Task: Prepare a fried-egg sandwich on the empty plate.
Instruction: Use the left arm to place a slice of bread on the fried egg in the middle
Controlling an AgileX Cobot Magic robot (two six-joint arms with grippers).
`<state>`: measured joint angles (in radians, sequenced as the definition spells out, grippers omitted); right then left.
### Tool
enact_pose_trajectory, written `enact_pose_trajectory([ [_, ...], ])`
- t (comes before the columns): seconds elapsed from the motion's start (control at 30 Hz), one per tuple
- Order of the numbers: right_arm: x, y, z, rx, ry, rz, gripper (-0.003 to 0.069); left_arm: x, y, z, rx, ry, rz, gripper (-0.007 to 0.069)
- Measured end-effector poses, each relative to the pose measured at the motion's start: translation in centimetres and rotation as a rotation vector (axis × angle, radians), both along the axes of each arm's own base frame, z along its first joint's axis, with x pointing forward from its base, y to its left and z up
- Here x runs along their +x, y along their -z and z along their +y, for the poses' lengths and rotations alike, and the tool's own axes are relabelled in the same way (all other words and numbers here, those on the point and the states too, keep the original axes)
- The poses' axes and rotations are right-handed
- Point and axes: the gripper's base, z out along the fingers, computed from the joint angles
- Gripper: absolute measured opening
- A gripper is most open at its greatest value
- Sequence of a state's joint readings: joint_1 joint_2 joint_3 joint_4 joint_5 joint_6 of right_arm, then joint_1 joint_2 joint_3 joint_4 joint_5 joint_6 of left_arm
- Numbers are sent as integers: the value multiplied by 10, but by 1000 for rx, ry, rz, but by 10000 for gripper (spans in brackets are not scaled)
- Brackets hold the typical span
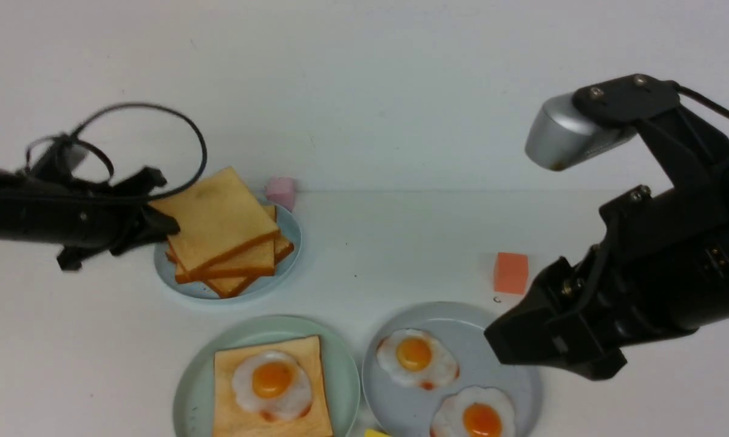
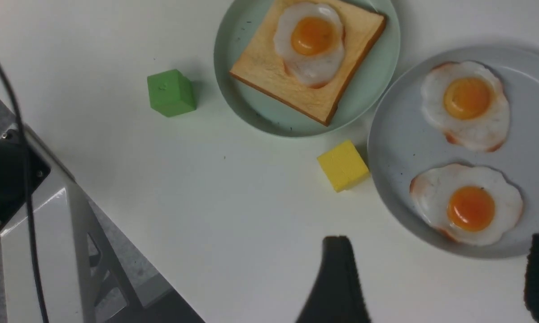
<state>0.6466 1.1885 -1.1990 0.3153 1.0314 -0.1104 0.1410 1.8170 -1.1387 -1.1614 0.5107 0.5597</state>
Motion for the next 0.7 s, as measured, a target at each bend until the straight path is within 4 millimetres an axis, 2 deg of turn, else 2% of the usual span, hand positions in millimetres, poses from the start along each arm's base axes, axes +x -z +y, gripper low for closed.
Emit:
enact_pose_trajectory([
  [0.03,0,0,0,-1,0,1,535,-8,-20,-2,24,53,-39,43],
  [0.1,0,0,0,0,-1,3,535,-26,-45,-13,42,174,-63,43],
  [0.17,0,0,0,3,0,4,535,-41,-50,-28,55,277,-44,43],
  [0.2,0,0,0,5,1,1,535,-48,-47,-35,59,322,-24,43],
  [0.3,1,2,1,14,7,-5,535,-69,-23,-60,72,436,73,43],
  [0.37,1,6,1,10,10,-1,535,-80,-4,-67,87,457,128,43],
  [0.6,1,10,1,8,12,7,535,-98,21,-68,81,440,209,43],
  [0.7,1,10,1,9,12,8,535,-99,32,-67,78,405,240,43],
])
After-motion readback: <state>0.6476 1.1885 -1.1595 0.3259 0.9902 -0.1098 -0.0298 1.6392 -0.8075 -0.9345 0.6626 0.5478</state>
